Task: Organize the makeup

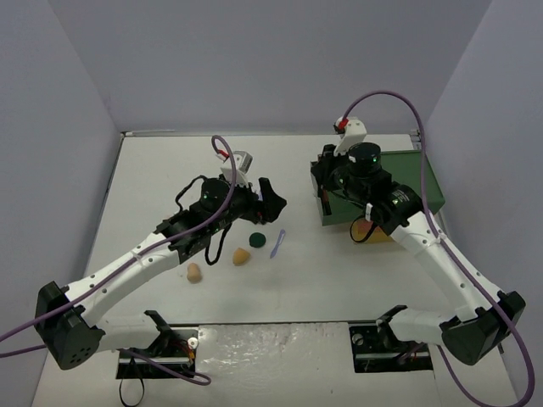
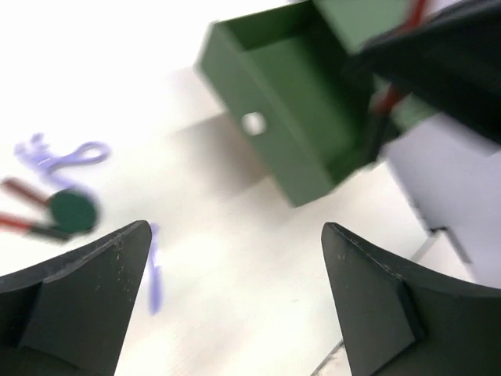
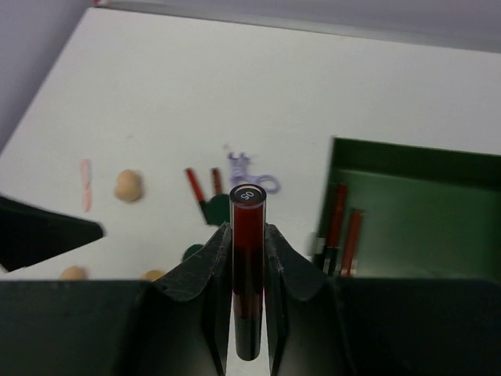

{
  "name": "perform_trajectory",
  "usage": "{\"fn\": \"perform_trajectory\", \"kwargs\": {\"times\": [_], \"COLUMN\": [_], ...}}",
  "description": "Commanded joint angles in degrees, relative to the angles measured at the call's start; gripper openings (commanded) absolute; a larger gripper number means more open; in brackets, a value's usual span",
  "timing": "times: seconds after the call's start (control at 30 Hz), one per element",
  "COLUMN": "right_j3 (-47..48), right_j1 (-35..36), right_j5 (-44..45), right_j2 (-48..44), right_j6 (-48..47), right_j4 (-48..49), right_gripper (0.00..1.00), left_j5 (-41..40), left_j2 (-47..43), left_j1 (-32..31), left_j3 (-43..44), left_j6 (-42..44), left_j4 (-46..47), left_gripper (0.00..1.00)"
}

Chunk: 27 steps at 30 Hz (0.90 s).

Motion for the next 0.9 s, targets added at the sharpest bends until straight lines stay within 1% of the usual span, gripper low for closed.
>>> {"fn": "perform_trajectory", "kwargs": {"times": [0.0, 0.07, 0.13, 0.17, 0.2, 0.27, 0.3, 0.37, 0.4, 0.53, 0.6, 0.67, 0.8, 0.87], "right_j3": [4.85, 4.87, 4.75, 4.67, 4.66, 4.78, 5.03, 6.47, 7.47, 13.16, 15.63, 17.69, 20.11, 21.13], "right_j1": [-5.08, -6.45, -7.62, -7.97, -8.11, -8.32, -8.37, -8.4, -8.36, -7.68, -6.31, -2.43, 4.78, 7.3], "right_j5": [10.97, 11.4, 11.52, 11.55, 11.37, 10.85, 10.85, 10.16, 9.75, 7.6, 5.26, 3.91, 0.89, -4.69], "right_j2": [2.66, 4.37, 6.84, 7.88, 9.06, 11.59, 12.22, 13.35, 13.69, 13.52, 13.65, 14.44, 19.25, 22.2], "right_j6": [-6.97, -7.86, -8.42, -8.54, -8.47, -8.25, -8.09, -8.14, -8.33, -9.91, -11.03, -12.15, -16.87, -18.02], "right_j4": [-6.88, -8.03, -8.9, -9.13, -9.21, -9.33, -9.28, -9.44, -9.68, -10.96, -10.94, -10.85, -10.38, -9.22], "right_gripper": [0.0, 0.0, 0.0, 0.01, 0.05, 0.18, 0.25, 0.45, 0.52, 0.66, 0.71, 0.72, 0.72, 0.71], "left_j5": [-17.15, -23.28, -27.74, -28.65, -28.99, -29.82, -29.47, -28.42, -28.03, -28.03, -28.68, -28.99, -29.12, -29.23], "left_j2": [-1.28, -1.65, -2.26, -2.6, -3.14, -4.5, -5.43, -6.59, -7.08, -9.25, -10.04, -10.95, -12.91, -13.89], "left_j1": [0.35, 0.99, 2.48, 3.31, 4.81, 8.56, 10.32, 13.21, 14.5, 19.04, 20.32, 21.58, 23.05, 23.71], "left_j3": [6.73, 8.02, 9.32, 9.69, 9.81, 9.94, 9.94, 10.0, 10.2, 11.67, 11.33, 10.36, 6.39, 4.68], "left_j6": [4.81, 5.76, 7.18, 7.9, 8.78, 10.65, 11.23, 12.95, 13.98, 18.35, 20.41, 21.11, 21.45, 21.42], "left_j4": [-16.16, -21.17, -27.42, -28.7, -29.42, -31.57, -32.25, -33.03, -33.37, -34.64, -34.18, -32.97, -30.38, -29.02], "left_gripper": [0.96, 0.97, 0.97, 0.97, 0.97, 0.97, 0.97, 0.97, 0.97, 0.97, 0.97, 0.97, 0.97, 0.97]}}
